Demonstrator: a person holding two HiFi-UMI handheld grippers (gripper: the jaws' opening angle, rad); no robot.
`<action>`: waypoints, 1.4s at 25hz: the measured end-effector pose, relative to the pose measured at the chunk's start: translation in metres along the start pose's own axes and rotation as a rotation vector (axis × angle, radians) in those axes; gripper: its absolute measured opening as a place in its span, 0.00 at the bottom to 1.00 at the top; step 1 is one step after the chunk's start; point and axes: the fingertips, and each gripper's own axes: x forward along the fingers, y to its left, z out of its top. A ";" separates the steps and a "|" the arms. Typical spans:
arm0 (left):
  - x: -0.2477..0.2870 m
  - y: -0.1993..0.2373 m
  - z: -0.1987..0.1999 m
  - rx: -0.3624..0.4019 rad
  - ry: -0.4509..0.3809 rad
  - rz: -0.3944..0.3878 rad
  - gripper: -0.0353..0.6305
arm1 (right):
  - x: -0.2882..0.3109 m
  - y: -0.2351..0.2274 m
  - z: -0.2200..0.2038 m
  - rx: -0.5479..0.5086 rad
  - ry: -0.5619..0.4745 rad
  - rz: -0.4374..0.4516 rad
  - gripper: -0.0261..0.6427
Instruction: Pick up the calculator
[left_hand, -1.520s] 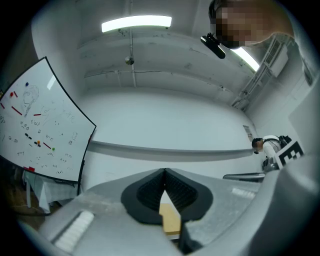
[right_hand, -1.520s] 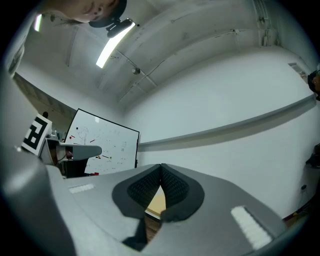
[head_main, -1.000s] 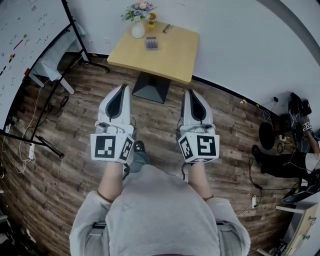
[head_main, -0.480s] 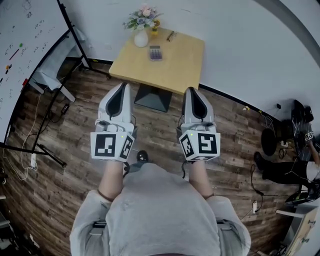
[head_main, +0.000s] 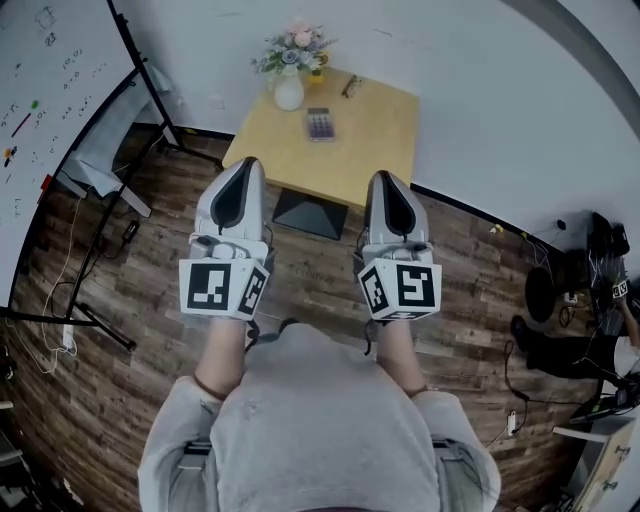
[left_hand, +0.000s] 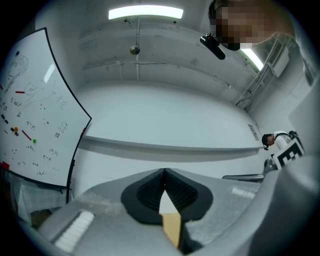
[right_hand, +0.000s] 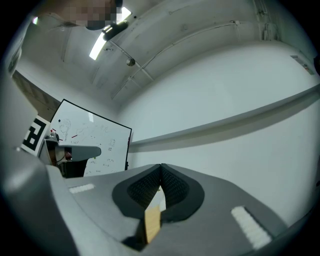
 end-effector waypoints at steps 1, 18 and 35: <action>0.004 0.004 -0.001 0.003 -0.001 -0.002 0.06 | 0.006 0.001 -0.002 0.001 -0.003 -0.001 0.04; 0.057 0.022 -0.034 -0.040 0.038 -0.103 0.06 | 0.043 -0.013 -0.029 -0.008 0.039 -0.082 0.04; 0.148 0.061 -0.062 -0.029 0.042 -0.035 0.06 | 0.147 -0.059 -0.046 0.005 0.027 -0.036 0.04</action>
